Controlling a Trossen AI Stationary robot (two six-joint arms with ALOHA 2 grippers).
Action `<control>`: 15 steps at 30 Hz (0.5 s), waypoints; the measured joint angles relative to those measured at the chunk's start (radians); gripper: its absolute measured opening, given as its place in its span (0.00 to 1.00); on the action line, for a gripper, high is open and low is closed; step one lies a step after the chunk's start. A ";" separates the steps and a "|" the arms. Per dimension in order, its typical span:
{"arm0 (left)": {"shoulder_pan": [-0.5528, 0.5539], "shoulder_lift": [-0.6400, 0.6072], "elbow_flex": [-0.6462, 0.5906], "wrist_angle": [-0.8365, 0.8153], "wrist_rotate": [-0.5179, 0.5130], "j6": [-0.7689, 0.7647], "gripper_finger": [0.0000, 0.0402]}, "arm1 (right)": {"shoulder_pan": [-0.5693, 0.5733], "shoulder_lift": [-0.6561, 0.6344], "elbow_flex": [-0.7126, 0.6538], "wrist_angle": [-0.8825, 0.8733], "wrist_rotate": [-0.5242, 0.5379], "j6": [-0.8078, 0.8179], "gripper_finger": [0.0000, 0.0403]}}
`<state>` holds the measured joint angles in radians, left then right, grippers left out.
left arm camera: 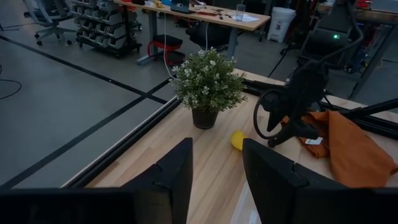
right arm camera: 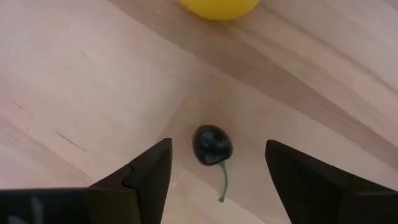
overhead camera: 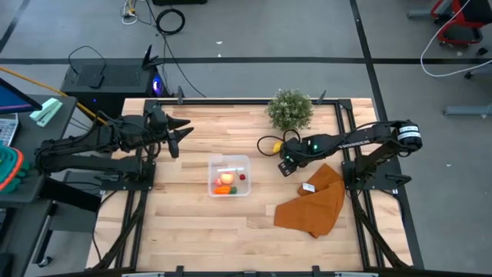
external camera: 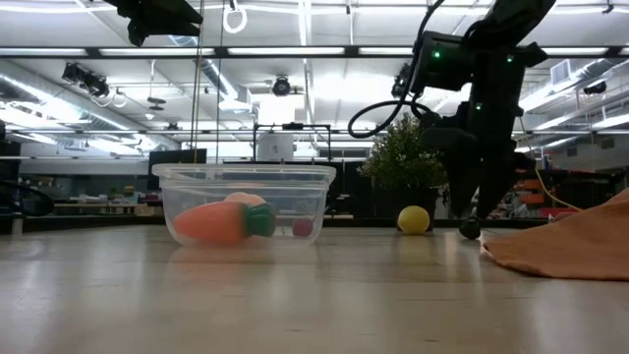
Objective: Pick and placing Produce into tupperware
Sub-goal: Put the black cherry into the transparent bin
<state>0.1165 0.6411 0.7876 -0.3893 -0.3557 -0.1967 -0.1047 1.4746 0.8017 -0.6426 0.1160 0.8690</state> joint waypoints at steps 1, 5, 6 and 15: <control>0.000 0.000 0.000 0.000 0.000 0.000 0.37 | 0.000 0.000 0.000 0.000 0.000 0.000 0.57; 0.000 0.000 0.000 0.000 0.000 0.001 0.37 | 0.000 0.000 0.000 0.000 -0.006 0.000 0.57; 0.000 0.000 0.000 0.000 0.000 0.001 0.37 | 0.000 0.000 0.000 0.000 -0.013 0.000 0.57; 0.000 0.000 0.000 0.000 0.000 0.001 0.36 | 0.002 0.074 0.000 0.028 -0.061 0.018 0.57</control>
<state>0.1165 0.6411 0.7876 -0.3891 -0.3557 -0.1957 -0.1028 1.5489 0.8021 -0.6146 0.0547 0.8870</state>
